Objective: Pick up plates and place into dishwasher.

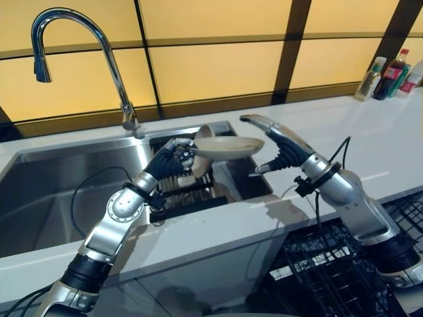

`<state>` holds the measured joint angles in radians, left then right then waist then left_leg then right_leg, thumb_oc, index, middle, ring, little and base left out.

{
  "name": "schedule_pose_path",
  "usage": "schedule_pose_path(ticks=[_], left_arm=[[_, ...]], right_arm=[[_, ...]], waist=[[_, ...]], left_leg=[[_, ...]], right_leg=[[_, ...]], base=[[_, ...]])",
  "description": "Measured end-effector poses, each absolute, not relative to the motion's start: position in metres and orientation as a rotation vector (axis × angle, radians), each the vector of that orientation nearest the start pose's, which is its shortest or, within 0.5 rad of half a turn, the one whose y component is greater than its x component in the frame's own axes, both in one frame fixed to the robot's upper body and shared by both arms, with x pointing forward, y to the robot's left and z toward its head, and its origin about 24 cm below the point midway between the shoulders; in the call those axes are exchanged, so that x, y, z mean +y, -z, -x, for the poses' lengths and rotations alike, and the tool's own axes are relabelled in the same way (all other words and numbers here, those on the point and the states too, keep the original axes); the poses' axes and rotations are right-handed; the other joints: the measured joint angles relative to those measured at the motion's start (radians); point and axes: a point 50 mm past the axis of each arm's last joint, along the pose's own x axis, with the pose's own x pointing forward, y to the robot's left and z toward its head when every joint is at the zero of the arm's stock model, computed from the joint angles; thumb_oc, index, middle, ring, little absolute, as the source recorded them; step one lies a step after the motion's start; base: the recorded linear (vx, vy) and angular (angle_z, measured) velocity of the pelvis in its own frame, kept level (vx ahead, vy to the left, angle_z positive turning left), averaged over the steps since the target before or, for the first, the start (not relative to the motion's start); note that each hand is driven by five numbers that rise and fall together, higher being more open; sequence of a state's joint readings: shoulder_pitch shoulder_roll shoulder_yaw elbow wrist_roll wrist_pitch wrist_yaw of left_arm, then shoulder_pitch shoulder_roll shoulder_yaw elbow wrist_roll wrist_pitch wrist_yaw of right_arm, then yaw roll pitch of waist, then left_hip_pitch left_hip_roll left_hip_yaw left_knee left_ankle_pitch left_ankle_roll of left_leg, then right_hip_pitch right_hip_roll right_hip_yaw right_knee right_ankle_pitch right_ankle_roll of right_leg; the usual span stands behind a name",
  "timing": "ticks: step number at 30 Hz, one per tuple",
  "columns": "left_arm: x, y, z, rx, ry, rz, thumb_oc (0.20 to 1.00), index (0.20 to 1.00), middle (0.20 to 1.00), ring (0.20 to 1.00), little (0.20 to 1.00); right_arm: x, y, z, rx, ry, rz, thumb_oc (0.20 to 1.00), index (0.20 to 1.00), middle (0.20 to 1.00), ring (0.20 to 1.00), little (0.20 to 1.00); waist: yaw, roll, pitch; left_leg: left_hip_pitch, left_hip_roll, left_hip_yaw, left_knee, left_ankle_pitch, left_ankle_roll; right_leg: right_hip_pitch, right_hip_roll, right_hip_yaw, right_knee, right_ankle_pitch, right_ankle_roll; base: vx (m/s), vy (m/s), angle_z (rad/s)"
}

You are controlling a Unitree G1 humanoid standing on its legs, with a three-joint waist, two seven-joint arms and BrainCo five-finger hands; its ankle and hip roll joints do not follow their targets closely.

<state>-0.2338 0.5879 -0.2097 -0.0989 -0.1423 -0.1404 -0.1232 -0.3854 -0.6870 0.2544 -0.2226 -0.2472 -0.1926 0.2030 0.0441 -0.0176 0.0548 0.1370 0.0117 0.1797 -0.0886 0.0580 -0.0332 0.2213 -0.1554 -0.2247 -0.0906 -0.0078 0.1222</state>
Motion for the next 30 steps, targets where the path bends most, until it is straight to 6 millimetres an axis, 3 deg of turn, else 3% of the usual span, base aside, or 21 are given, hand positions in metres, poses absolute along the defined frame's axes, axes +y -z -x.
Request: schedule_pose_path(ticks=[9, 16, 25, 30], left_arm=[[0.181, -0.13, -0.276, -0.332, 0.367, -0.451, 0.2, 0.2, 0.2, 0.2, 0.2], [0.18, -0.129, -0.275, -0.33, 0.365, -0.436, 0.2, 0.2, 0.2, 0.2, 0.2], [0.173, -0.121, -0.276, -0.273, 0.377, -0.296, 0.2, 0.2, 0.2, 0.2, 0.2], [0.168, -0.116, -0.276, -0.242, 0.396, -0.212, 0.2, 0.2, 0.2, 0.2, 0.2]], right_arm=[[-0.146, -0.187, -0.273, -0.615, -0.588, 1.087, 1.0, 1.0, 1.0, 1.0, 1.0], [-0.137, -0.183, -0.272, -0.662, -0.538, 1.079, 1.0, 1.0, 1.0, 1.0, 1.0], [-0.13, -0.187, -0.272, -0.772, -0.372, 1.017, 1.0, 1.0, 1.0, 1.0, 1.0], [-0.12, -0.179, -0.27, -0.774, -0.408, 1.009, 1.0, 1.0, 1.0, 1.0, 1.0]], waist=[[0.0, -0.003, -0.003], [0.003, -0.004, -0.005], [0.018, 0.008, -0.015], [0.028, 0.011, -0.017]], left_leg=[[-0.002, 0.0, -0.005, 0.0, 0.0, 0.0], [-0.001, -0.001, -0.006, 0.0, 0.001, 0.001], [-0.008, -0.004, -0.019, 0.0, 0.002, 0.002], [-0.012, -0.008, -0.034, 0.0, 0.005, 0.005]], right_leg=[[0.0, 0.0, -0.004, 0.0, 0.0, 0.0], [0.002, 0.0, -0.005, 0.0, 0.0, 0.0], [0.003, -0.002, -0.018, 0.0, 0.0, 0.0], [0.008, -0.004, -0.034, 0.0, -0.001, 0.002]], base=[[0.0, 0.0, 0.0], [0.01, 0.005, 0.0], [0.01, 0.028, 0.04], [0.01, 0.037, 0.09]])
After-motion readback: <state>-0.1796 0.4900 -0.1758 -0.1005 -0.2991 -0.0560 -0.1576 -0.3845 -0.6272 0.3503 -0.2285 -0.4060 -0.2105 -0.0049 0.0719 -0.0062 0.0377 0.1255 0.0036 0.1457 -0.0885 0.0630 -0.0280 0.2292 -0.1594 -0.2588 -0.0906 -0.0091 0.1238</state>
